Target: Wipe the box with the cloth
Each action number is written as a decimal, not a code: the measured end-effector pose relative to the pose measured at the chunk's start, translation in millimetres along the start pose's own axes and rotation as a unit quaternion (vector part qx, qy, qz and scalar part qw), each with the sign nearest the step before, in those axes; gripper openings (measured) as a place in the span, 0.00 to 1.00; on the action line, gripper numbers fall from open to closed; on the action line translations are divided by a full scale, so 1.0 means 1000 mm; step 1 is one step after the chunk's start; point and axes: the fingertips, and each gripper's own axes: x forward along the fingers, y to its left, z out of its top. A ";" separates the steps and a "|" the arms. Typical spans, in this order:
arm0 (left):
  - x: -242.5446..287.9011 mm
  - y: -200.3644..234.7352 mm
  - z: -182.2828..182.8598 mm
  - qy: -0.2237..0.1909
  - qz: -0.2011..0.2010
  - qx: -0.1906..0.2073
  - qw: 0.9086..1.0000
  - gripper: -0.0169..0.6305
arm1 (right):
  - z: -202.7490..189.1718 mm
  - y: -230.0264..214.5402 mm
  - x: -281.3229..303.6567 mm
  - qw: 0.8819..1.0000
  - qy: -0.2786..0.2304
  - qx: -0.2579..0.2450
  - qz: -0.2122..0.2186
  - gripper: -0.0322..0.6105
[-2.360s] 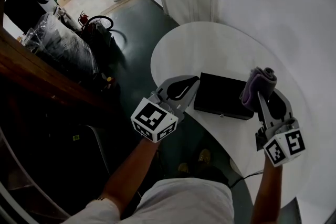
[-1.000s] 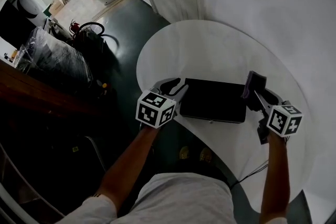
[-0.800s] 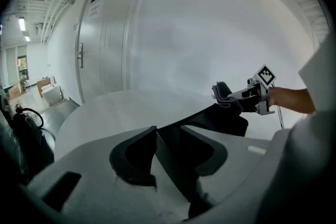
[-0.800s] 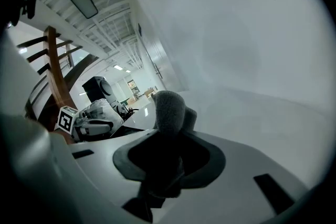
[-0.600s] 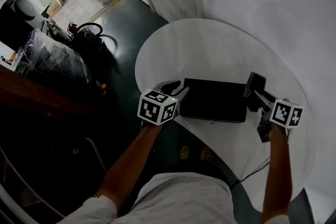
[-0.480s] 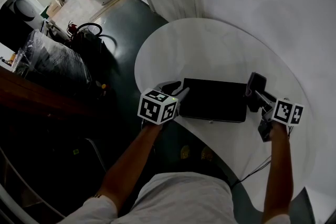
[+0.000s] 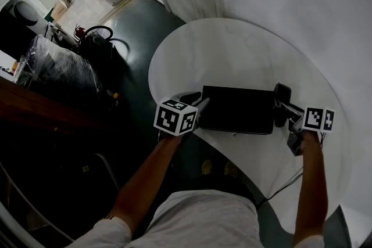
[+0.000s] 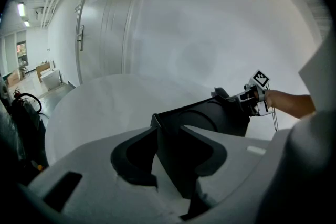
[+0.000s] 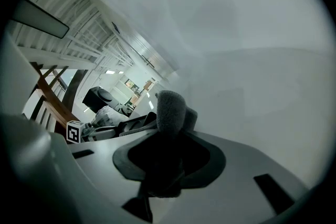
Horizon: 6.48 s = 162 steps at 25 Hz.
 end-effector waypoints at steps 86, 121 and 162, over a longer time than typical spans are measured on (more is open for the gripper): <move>0.002 0.001 -0.003 -0.025 -0.004 -0.042 0.999 0.21 | -0.082 0.015 -0.039 0.996 0.063 -0.050 -0.037 0.21; 0.002 0.001 -0.004 -0.026 -0.003 -0.041 0.999 0.21 | -0.023 0.000 -0.001 0.999 0.030 -0.007 -0.028 0.21; -0.065 -0.051 0.058 -0.146 -0.059 0.006 0.988 0.22 | 0.002 0.129 -0.095 0.973 -0.109 -0.197 -0.042 0.21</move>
